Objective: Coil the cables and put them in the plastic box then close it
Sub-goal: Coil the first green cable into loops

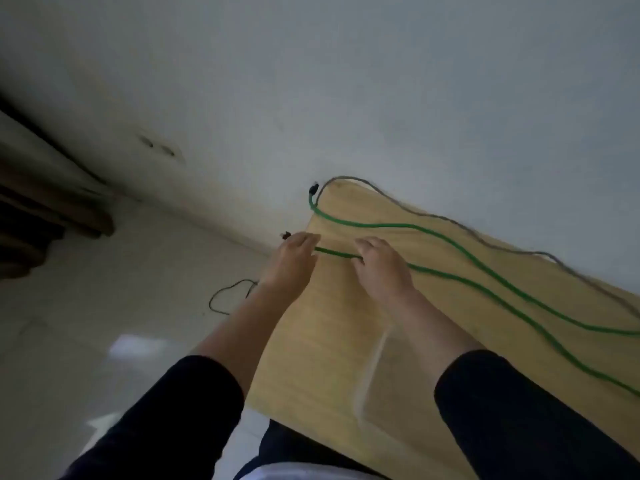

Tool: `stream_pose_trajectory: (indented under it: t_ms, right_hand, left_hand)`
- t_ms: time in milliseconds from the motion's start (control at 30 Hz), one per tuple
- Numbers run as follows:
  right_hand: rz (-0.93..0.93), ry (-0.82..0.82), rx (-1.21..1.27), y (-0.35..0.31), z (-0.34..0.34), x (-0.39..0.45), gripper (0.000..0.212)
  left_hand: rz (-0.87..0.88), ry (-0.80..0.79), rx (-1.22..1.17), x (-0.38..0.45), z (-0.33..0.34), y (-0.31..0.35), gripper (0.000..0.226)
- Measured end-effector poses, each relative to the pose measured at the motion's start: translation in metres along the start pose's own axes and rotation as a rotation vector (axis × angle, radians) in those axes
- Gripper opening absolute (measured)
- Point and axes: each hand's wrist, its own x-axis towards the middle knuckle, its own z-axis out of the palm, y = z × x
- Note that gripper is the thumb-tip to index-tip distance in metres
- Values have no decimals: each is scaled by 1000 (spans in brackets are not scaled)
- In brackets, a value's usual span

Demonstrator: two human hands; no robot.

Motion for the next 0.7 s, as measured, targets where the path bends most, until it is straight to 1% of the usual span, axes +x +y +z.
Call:
stream_pose_trajectory:
  t_ms: [67, 133, 167, 267, 433, 533, 700]
  right_hand:
    - [23, -3, 22, 2, 4, 8, 40]
    - [39, -18, 10, 3, 9, 9, 39]
    - [52, -26, 15, 3, 12, 10, 38]
    - [58, -7, 24, 4, 17, 12, 37]
    - [65, 45, 78, 7, 18, 15, 32]
    - [57, 133, 152, 5, 10, 10, 30]
    - [3, 328, 192, 1, -27, 4, 30]
  left_hand:
    - [76, 2, -60, 9, 7, -8, 29]
    - [94, -20, -82, 11, 9, -9, 20]
    - [103, -4, -83, 11, 12, -13, 19]
    - [114, 42, -63, 11, 9, -21, 21]
    - [166, 59, -84, 16, 7, -22, 27]
    - [175, 78, -133, 17, 2, -19, 29]
    - [229, 194, -259, 37, -16, 8, 19]
